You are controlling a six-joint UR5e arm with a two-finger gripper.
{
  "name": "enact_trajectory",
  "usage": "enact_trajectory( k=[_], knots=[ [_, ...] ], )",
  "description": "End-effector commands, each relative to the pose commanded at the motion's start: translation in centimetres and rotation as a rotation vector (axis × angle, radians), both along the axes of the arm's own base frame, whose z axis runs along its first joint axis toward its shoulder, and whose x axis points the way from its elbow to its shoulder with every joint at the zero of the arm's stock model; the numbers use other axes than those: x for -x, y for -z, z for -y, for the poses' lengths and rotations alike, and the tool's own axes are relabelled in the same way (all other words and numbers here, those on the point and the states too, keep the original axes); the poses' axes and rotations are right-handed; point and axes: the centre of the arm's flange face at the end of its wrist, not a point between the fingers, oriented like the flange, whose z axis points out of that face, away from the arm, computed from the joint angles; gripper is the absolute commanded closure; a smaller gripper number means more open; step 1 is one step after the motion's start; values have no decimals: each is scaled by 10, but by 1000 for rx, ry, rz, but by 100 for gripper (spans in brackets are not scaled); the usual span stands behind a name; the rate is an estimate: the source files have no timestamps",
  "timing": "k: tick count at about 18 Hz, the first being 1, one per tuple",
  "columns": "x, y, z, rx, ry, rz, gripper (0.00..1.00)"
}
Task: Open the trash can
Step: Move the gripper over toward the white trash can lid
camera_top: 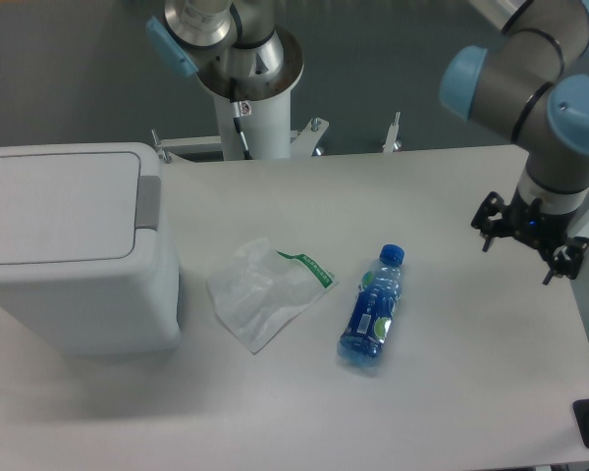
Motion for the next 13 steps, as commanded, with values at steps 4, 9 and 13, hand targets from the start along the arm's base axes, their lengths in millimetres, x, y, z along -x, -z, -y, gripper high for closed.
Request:
enact_trajectory(
  k=[4, 9, 13],
  knots=[
    [0, -1, 0, -2, 0, -2, 0],
    [-22, -8, -9, -81, -188, -3, 0],
    [-86, -53, -47, -138, -274, 35, 0]
  ],
)
